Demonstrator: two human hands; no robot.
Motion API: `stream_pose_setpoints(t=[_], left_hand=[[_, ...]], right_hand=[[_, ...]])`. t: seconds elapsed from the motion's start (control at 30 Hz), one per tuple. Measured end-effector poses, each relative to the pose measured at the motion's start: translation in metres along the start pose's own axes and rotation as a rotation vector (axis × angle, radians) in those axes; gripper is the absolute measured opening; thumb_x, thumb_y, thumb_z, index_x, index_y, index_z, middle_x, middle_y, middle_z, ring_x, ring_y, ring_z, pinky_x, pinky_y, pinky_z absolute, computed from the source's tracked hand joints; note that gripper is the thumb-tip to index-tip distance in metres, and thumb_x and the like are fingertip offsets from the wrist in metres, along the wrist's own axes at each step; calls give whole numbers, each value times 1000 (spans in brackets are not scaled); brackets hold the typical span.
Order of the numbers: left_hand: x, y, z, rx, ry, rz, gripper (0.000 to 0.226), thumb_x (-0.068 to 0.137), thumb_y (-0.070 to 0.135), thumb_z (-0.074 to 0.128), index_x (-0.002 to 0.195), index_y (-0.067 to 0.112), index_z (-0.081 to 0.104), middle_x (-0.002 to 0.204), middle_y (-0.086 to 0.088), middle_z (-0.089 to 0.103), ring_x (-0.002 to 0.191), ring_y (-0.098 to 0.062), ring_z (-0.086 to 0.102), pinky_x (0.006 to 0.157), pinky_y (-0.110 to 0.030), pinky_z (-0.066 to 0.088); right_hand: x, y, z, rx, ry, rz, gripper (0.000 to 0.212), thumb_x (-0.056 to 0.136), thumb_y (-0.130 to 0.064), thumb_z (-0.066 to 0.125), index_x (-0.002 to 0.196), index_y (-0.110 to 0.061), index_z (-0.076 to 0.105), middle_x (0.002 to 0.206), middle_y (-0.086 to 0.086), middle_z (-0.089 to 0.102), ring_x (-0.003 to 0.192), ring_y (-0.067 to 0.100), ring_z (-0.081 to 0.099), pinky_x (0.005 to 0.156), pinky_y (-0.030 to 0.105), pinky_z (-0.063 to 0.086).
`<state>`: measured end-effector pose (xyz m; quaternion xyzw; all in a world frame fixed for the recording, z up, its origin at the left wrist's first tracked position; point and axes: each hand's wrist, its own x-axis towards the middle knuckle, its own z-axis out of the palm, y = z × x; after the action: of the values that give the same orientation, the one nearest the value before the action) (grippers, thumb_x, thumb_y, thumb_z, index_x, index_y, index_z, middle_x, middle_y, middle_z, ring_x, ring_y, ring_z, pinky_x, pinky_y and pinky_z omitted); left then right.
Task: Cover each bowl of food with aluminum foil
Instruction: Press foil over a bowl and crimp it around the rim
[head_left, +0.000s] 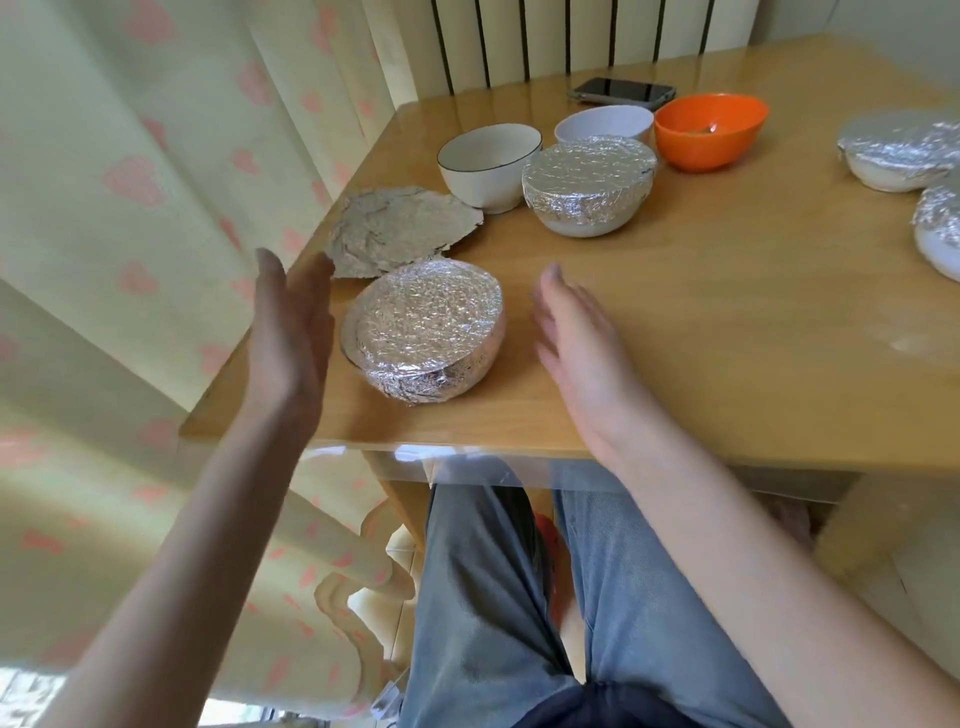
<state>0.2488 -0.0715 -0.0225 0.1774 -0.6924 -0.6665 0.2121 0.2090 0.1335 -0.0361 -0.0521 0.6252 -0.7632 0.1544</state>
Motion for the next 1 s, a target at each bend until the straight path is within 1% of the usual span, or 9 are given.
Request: stream_pose_setpoints(t=[0.07, 0.17, 0.3, 0.43, 0.5, 0.63, 0.8, 0.9, 1.0], left_hand=[[-11, -8, 14, -258, -13, -133, 74, 102, 56, 10, 139, 6, 49, 137, -9, 59, 126, -18, 55, 106, -34, 42], [-17, -9, 30, -426, 70, -193, 73, 101, 60, 15, 129, 9, 58, 114, -11, 71, 107, -26, 67, 94, -40, 52], [-15, -13, 35, -450, 146, -193, 72, 99, 63, 19, 124, 11, 63, 113, -10, 72, 107, -28, 68, 103, -47, 47], [-23, -15, 26, -609, 5, -218, 81, 97, 66, 14, 139, 7, 49, 126, -15, 65, 119, -29, 61, 107, -44, 42], [-31, -17, 26, -660, -54, -203, 82, 97, 64, 11, 137, 3, 49, 128, -17, 63, 122, -28, 58, 108, -40, 39], [-41, -15, 34, -685, -101, -179, 81, 98, 63, 11, 127, 3, 57, 123, -17, 66, 117, -28, 62, 106, -42, 41], [-49, -5, 67, -640, -238, -156, 78, 98, 61, 9, 126, 7, 58, 123, -13, 67, 116, -22, 63, 105, -36, 43], [-45, 2, 112, -643, -350, -169, 74, 101, 57, 8, 123, 9, 60, 123, -13, 67, 116, -22, 63, 106, -35, 42], [-34, 8, 173, -663, -447, -190, 72, 102, 55, 8, 127, 9, 58, 123, -12, 66, 113, -22, 63, 102, -35, 43]], right_hand=[[0, 2, 23, -10, -34, 25, 50, 98, -51, 32, 139, -23, 40, 129, -14, 45, 117, 3, 40, 98, 24, 31], [-1, 1, 43, -50, -12, 40, 53, 98, -54, 28, 143, -26, 34, 134, -13, 44, 111, 1, 37, 92, 24, 26], [2, 3, 52, 13, 13, 54, 59, 92, -64, 32, 140, -29, 39, 126, -17, 45, 118, 4, 42, 97, 27, 30], [2, 4, 44, 214, 41, 125, 52, 89, -67, 33, 126, -34, 52, 120, -20, 50, 116, 2, 45, 108, 29, 29], [-4, 5, 44, 251, 53, 147, 50, 91, -64, 33, 126, -33, 52, 116, -21, 51, 113, 1, 46, 108, 28, 28], [-13, 5, 48, 306, 47, 174, 38, 90, -62, 39, 103, -33, 61, 120, -9, 64, 110, 9, 57, 109, 37, 36], [-34, -18, 14, 446, 98, 69, 38, 97, -47, 35, 115, -25, 59, 125, -4, 63, 115, 9, 57, 107, 32, 38], [-39, -39, -25, 468, 156, -11, 46, 99, -45, 31, 130, -19, 53, 127, -2, 62, 118, 10, 56, 103, 28, 40], [-32, -63, -66, 445, 276, -76, 47, 100, -45, 30, 128, -15, 53, 126, 1, 62, 116, 11, 56, 101, 27, 41]])
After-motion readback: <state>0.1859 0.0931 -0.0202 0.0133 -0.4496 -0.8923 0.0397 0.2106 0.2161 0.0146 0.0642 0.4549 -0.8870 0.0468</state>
